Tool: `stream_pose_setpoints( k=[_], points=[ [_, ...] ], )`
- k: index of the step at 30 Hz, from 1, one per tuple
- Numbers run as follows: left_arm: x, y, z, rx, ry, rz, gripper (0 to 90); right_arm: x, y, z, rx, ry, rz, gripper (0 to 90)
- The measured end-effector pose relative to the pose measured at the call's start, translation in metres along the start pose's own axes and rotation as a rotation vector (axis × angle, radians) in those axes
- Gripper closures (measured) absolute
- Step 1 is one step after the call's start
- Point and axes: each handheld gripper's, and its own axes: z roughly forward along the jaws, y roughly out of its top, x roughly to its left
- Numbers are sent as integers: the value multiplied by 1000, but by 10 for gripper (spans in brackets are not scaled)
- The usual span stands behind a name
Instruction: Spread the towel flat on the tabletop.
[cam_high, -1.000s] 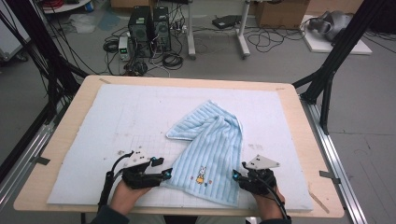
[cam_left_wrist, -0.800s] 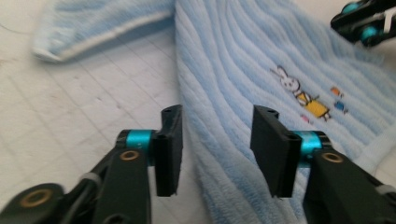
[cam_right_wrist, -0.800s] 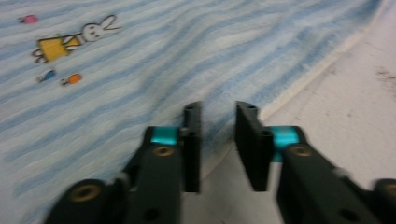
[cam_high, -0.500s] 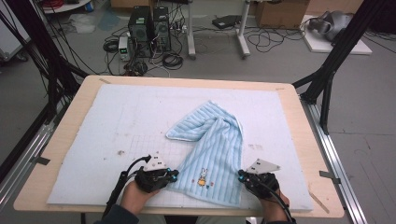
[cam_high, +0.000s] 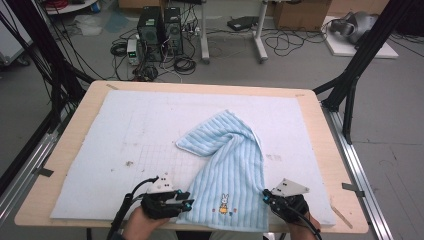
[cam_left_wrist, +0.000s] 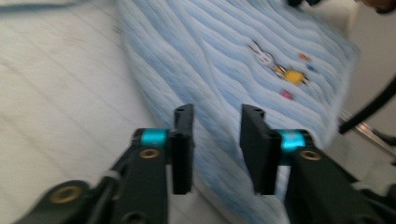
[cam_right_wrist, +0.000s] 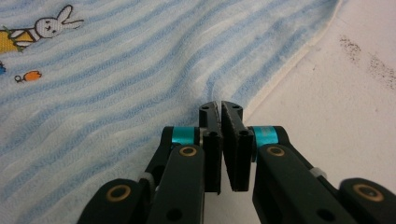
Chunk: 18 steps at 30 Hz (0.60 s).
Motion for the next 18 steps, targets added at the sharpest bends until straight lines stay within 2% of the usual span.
stream_pose_setpoints(
  k=[2, 4, 6, 7, 11, 13, 18],
  points=[
    [9, 7, -1, -33, 27, 0, 565, -1, 1, 0, -16, -3, 4, 764],
    [19, 15, -3, -82, 68, -12, 501, -2, 5, -1, -46, -8, 25, 630],
    [30, 25, -2, -123, 99, -17, 485, -3, 10, -2, -82, -13, 51, 534],
    [36, 31, -1, -133, 114, -17, 480, -3, 13, -1, -97, -17, 64, 513],
    [54, 53, 9, -142, 162, -11, 469, 1, 26, 8, -116, -6, 67, 496],
    [64, 66, 18, -130, 178, -10, 440, 6, 31, 14, -108, -2, 39, 495],
    [84, 78, 41, -92, 213, -10, 444, 12, 39, 22, -105, 14, 23, 491]
  ],
)
